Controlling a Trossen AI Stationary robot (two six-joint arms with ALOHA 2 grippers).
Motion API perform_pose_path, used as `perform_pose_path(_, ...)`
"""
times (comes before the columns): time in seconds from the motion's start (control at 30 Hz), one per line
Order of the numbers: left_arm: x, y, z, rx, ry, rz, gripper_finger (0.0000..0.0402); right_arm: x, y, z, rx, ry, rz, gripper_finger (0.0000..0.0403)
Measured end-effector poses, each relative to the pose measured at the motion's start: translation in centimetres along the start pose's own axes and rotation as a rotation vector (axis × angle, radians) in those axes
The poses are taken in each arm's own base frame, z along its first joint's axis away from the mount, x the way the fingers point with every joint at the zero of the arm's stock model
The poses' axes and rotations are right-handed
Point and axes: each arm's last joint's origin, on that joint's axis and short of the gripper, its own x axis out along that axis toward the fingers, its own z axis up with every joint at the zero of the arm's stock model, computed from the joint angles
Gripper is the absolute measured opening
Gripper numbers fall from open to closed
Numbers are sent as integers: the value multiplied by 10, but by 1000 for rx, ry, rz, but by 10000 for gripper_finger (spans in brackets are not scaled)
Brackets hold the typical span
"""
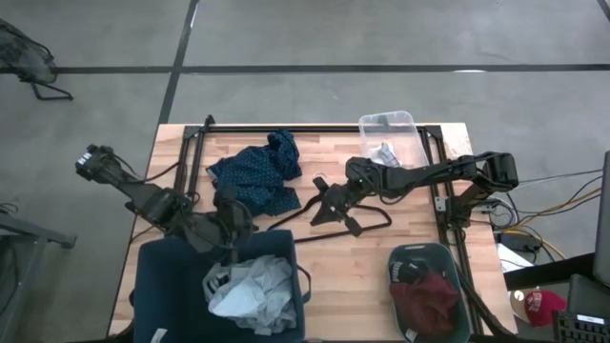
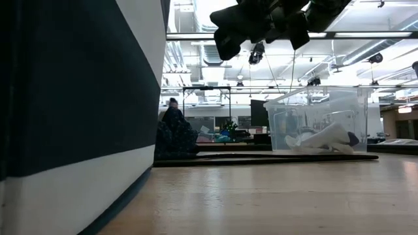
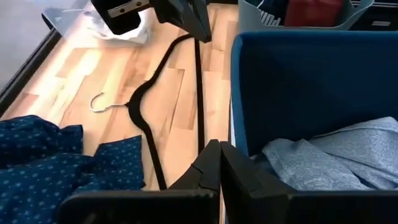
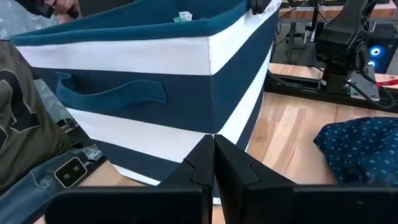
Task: Pick & Place Cloths
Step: Put the blue shirt into the blue laundry bin
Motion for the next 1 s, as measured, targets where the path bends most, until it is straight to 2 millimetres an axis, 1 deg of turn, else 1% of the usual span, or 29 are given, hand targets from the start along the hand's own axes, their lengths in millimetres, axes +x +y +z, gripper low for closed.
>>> perform_pose_path(0.3,1,-5,0,-24,35,-130,3,0,0,0,2,1,0,8)
perform_pose_path(0.33,1,-5,0,-19,32,-123,4,0,0,0,2,1,0,8)
perform_pose_path(0.43,0,1,0,-9,-14,9,7,0,0,-1,4,4,0,8)
perform_pose_path(0.47,0,2,-1,-5,-19,28,9,0,0,-1,7,9,0,8)
perform_pose_path(0.63,-8,7,1,-10,-52,42,19,-1,-2,-2,-6,18,-23,8)
perform_pose_path(0.7,-11,9,2,-45,-82,58,23,-2,-5,-2,-75,19,-117,8)
perform_pose_path(0.77,-14,11,6,-60,-128,76,28,-3,-9,1,-174,18,-252,8)
perform_pose_path(0.87,-15,11,10,-80,-191,117,40,-5,-15,1,-189,39,-456,8)
perform_pose_path(0.93,-16,11,11,-77,-205,123,55,-7,-18,0,-237,74,-572,8)
perform_pose_path(1.0,-18,12,12,-74,-214,128,73,-11,-23,0,-262,94,-650,8)
